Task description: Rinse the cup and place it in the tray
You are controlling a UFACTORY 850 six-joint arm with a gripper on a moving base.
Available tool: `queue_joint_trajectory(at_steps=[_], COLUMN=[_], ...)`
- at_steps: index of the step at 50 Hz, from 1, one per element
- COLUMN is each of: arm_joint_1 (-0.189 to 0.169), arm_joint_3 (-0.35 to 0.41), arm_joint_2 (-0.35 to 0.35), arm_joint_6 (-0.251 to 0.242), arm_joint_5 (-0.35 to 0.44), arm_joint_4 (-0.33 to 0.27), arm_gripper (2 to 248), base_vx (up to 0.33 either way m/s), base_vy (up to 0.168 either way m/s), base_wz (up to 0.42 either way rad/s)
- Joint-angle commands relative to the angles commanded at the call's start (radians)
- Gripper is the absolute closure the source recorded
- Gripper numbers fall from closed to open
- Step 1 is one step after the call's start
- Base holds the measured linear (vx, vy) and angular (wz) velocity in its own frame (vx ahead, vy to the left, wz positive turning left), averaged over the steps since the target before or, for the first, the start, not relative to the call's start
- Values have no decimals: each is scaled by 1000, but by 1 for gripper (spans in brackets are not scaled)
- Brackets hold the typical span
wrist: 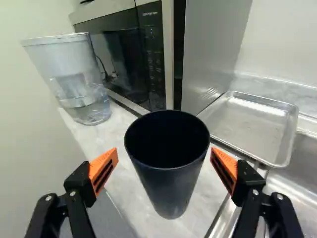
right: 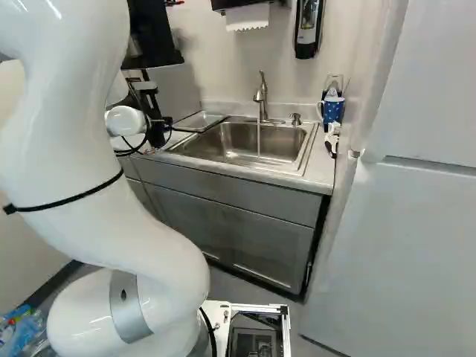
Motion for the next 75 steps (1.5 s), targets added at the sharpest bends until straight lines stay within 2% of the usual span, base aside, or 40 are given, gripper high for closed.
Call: queue_joint_trajectory(at_steps=[7,8,12,13,18,19,23,24,39,75], arm_joint_1=[0,0,0,0,0,0,0,0,-8,-114], arm_joint_3=[0,0,0,0,0,0,0,0,-4,-65], arm_joint_2=[0,0,0,0,0,0,0,0,6,22], arm_joint_6=[0,0,0,0,0,0,0,0,0,0], arm_joint_5=[0,0,0,0,0,0,0,0,0,0], arm_joint_4=[0,0,0,0,0,0,0,0,0,0], arm_gripper=[5,38,38,77,77,113,113,124,124,124], base_vx=[0,0,0,0,0,0,0,0,0,0], base_vy=[0,0,0,0,0,0,0,0,0,0], base_wz=[0,0,0,0,0,0,0,0,0,0])
